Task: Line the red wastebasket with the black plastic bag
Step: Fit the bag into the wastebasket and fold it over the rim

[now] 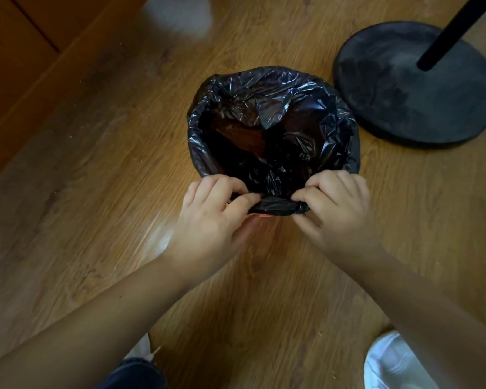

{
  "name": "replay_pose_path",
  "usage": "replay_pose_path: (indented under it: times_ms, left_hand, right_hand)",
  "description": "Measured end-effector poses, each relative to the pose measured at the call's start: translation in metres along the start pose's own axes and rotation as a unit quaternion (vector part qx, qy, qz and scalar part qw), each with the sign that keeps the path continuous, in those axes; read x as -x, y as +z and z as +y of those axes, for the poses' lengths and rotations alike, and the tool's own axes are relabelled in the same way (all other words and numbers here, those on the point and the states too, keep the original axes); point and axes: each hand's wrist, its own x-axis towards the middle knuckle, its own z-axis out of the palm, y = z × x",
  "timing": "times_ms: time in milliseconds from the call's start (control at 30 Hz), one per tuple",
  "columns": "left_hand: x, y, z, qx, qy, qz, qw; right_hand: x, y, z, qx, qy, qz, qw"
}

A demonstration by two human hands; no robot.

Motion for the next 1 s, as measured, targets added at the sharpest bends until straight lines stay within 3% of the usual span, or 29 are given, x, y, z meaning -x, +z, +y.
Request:
replay_pose_path:
  times_ms: [300, 767, 933, 1000]
  left_hand:
    - [-0.022, 0.008, 0.002, 0.007, -0.003, 0.017, 1.000]
    - [-0.072, 0.036, -0.011, -0.032, -0.009, 0.095, 0.995]
    - [-0.093, 0.035, -0.022, -0.047, 0.000, 0.073, 0.996]
    - [-0.092, 0.033, -0.024, -0.047, -0.015, 0.042, 0.998]
  right_hand:
    - [-0.011, -0.002, 0.010, 0.045, 0.033, -0.014, 0.998]
    - [-0.044, 0.026, 0.041, 0.055, 0.079, 0.050, 0.994]
    - [-0.061, 0.030, 0.059, 0.041, 0.076, 0.024, 0.996]
    - [-0.062, 0.029, 0.061, 0.034, 0.078, -0.022, 0.996]
